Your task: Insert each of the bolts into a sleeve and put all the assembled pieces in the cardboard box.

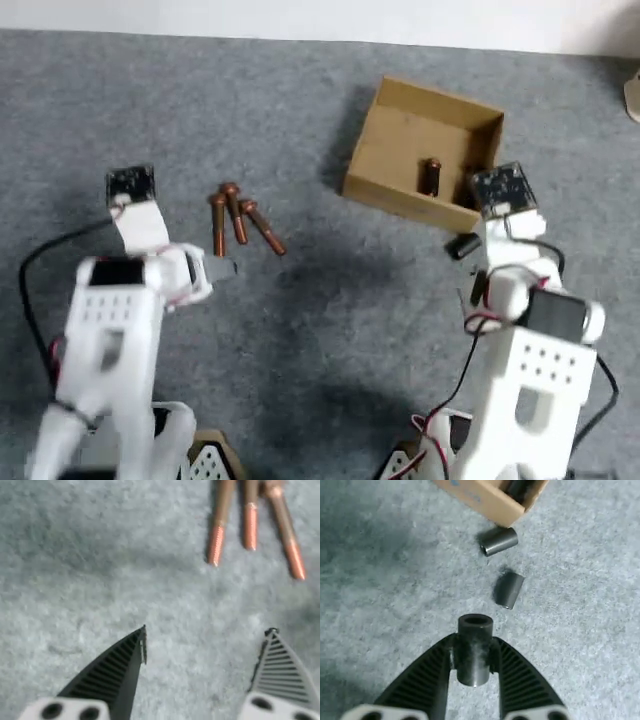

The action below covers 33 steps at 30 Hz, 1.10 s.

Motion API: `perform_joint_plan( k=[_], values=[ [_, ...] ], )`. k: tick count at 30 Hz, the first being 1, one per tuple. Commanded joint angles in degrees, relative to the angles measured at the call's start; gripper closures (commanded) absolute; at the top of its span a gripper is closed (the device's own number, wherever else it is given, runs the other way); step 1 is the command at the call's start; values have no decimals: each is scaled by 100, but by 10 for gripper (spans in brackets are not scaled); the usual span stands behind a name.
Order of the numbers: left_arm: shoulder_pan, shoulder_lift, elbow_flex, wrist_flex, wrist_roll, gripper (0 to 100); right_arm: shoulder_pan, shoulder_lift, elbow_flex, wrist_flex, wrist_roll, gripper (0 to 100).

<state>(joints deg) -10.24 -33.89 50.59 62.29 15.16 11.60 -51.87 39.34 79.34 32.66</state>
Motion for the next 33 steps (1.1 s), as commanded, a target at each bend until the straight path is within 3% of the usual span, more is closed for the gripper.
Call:
perform_joint_plan(
  k=[1,11,17,33],
  values=[
    [-136,1112,-1042,26,-53,656,-57,-629,101,180,97,993],
    [-92,3512,-3169,62,-53,659,-66,-2202,725,778,141,993],
    [-40,4593,-4295,62,-97,760,-57,-2703,1059,936,404,993],
    [681,6018,-5402,26,-97,760,-31,-2826,1174,945,413,993]
  ],
)
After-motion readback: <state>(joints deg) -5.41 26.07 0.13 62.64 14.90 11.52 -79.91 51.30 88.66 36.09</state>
